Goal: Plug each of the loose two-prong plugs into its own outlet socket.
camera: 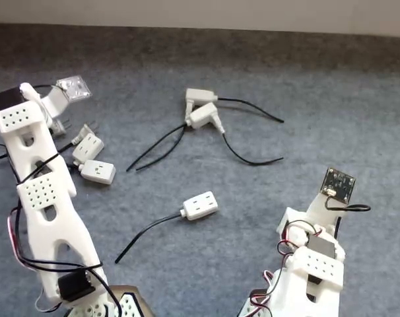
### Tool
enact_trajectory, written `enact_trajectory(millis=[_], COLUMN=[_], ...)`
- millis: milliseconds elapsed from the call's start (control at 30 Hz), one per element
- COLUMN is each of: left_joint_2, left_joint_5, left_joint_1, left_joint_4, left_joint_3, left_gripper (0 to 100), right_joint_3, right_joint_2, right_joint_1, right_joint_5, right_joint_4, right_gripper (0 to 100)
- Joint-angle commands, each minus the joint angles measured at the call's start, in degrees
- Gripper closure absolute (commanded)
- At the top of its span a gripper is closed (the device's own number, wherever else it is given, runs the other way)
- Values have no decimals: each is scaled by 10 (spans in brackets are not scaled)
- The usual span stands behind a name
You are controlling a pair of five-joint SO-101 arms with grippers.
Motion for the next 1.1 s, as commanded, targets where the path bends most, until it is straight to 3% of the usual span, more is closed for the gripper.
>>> enact_trajectory(millis=[0,633,733,867,1067], left_joint_2=[-109,-473,-547,-712,-982], left_joint_5=[29,210,215,215,213], left_joint_1=[25,48,65,107,232], left_joint_4=[-1,20,23,21,14], left_joint_3=[-8,22,111,319,655], left_gripper=[995,995,995,995,994], right_joint_3=[-11,-11,-11,-10,-9], right_joint_2=[-7,-7,-7,-7,-7], right_joint_1=[-7,-7,-7,-7,-6], right_joint_5=[-3,-3,-3,-3,-3], right_joint_4=[-10,-10,-10,-10,-10], right_gripper=[988,988,988,988,988])
